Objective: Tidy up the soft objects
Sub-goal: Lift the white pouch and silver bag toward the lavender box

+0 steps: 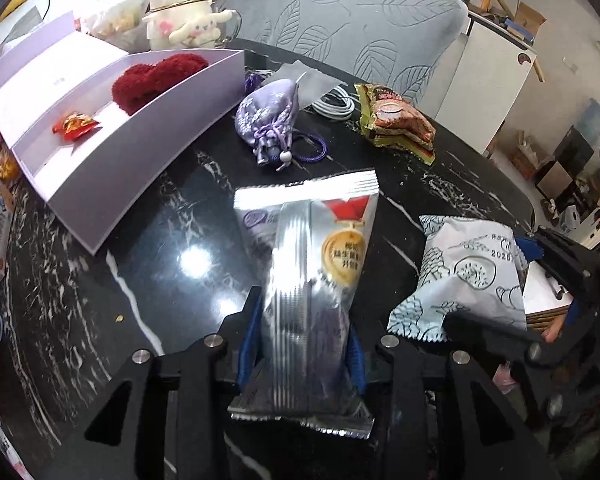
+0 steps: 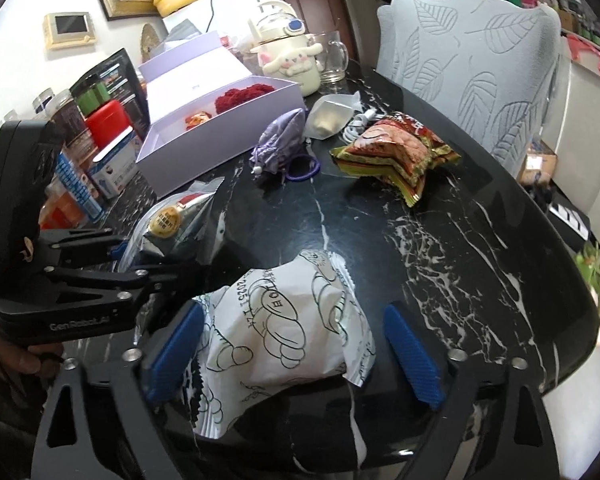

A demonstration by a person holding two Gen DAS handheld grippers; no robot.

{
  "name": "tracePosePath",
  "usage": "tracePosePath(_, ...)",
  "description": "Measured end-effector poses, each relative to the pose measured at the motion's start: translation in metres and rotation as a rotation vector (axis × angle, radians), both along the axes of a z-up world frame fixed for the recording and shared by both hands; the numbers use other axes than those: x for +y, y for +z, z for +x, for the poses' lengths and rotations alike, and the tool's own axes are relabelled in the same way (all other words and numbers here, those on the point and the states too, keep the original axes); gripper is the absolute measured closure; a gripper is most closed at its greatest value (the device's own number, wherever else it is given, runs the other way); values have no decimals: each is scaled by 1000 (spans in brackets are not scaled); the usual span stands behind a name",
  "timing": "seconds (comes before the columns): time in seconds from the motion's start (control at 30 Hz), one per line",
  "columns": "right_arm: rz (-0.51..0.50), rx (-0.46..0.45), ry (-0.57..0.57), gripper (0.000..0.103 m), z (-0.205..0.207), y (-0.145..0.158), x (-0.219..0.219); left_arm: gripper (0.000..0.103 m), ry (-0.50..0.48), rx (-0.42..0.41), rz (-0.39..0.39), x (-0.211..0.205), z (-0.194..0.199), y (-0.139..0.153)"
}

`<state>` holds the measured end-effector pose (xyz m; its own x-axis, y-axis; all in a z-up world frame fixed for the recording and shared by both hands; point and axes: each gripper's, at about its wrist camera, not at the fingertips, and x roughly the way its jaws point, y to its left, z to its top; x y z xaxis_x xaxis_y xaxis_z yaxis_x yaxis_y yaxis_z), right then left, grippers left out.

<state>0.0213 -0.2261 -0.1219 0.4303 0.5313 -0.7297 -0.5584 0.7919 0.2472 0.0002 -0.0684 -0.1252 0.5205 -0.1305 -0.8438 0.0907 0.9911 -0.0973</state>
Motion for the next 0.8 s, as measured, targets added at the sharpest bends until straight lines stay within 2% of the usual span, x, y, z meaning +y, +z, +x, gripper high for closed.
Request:
tracePosePath(0.07,-1,1,9,2,0,-1,2,66,3,-1,-18,2,2,0)
tracePosePath(0.2,-12,-11,42,2,-3,-2,10,66,11,-10,-35,5,4,-1)
tracePosePath(0.4,-39,-44,80,3,-9,-5,18,66,-6,-21,-10,-1,2,-2)
tracePosePath(0.43,-37,-49,87,5,-10,-5,18,66,-3,-23,-12,0,2,-3)
tracePosePath(0.47,-37,-52,87,10,-10,-5,18,66,0,-24,-18,1,2,-3)
tracePosePath(0.5,-36,-56,85,19,-10,-5,18,66,3,-25,-25,1,1,-3)
tracePosePath(0.57,-56,-74,76,25,-11,-5,18,67,-3,-24,-16,0,0,-3)
tracePosePath(0.6,-76,-87,74,27,-12,-5,18,71,-4,-25,-10,-1,0,-3)
tracePosePath(0.67,-114,-100,75,31,-13,-5,20,71,-8,-27,-19,0,-1,-3)
tracePosePath(0.8,-87,-91,59,35,-10,-5,16,71,-29,-34,-33,-1,-7,-1)
